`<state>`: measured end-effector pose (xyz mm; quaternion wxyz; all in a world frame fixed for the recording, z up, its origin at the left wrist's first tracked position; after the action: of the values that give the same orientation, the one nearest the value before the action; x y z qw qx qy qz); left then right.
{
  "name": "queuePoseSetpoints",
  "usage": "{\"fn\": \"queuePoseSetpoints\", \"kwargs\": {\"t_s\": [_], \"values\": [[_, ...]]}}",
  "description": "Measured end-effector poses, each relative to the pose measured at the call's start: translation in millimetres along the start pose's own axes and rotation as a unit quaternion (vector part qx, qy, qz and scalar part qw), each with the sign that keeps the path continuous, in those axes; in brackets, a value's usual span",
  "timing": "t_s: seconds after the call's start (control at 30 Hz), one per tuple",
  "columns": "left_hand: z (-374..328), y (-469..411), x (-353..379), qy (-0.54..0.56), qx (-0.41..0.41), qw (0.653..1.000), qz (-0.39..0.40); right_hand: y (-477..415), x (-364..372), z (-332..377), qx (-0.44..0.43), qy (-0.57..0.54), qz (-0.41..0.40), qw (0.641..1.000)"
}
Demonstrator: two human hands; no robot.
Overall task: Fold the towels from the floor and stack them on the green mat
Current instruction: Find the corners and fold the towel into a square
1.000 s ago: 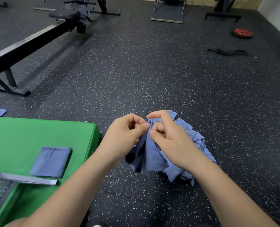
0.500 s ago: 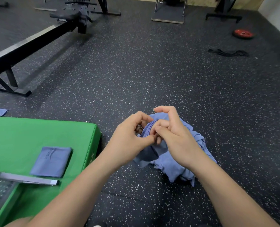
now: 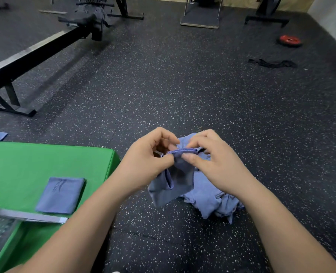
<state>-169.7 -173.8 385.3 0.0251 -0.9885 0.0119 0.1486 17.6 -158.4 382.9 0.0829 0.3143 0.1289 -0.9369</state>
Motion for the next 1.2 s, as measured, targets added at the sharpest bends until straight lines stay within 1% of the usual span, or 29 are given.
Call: {"fn": "queuePoseSetpoints", "kwargs": {"t_s": [0.13,0.23,0.43,0.67,0.73,0.9,1.1,1.2], "values": [[0.2,-1.0,-10.4,-0.078,0.037,0.996,0.015,0.3,-5.7,3.0,0.006,-0.069,0.010,0.998],[-2.4,-0.2,-17.0,-0.084,0.062,0.994,0.019,-0.5,-10.3,0.6,0.009,-0.094,0.004,0.996],[-1.3,1.5,-19.1,-0.175,0.110,0.978,0.032,-1.8,-21.1,1.5,-0.009,-0.112,-0.041,0.993],[3.7,-3.4,-25.6,-0.253,0.146,0.956,0.021,1.0,-25.8,4.4,-0.019,-0.075,-0.046,0.996],[2.4,-5.1,-29.1,-0.254,0.155,0.955,0.010,1.7,-26.6,3.6,-0.017,-0.060,-0.042,0.997],[-7.7,-7.4,-41.4,-0.245,0.170,0.952,-0.064,2.7,-28.0,3.9,-0.012,-0.036,-0.051,0.998],[-12.1,-8.6,-53.9,-0.217,0.140,0.959,-0.115,0.9,-29.8,5.3,-0.013,-0.016,-0.075,0.997],[-12.4,-8.8,-59.7,-0.187,0.121,0.967,-0.127,1.1,-30.7,6.7,-0.011,-0.018,-0.078,0.997]]}}
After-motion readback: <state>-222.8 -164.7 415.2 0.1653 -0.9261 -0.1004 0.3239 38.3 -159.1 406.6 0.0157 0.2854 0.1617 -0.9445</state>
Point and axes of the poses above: each hand's wrist, its own y-axis away from the middle knuckle, its own x-axis out of the palm, z = x × y, the point moved 6 cm from there along -y, towards the middle knuckle, and after that the axes turned 8 degrees about -z, right-handed, at the moved point
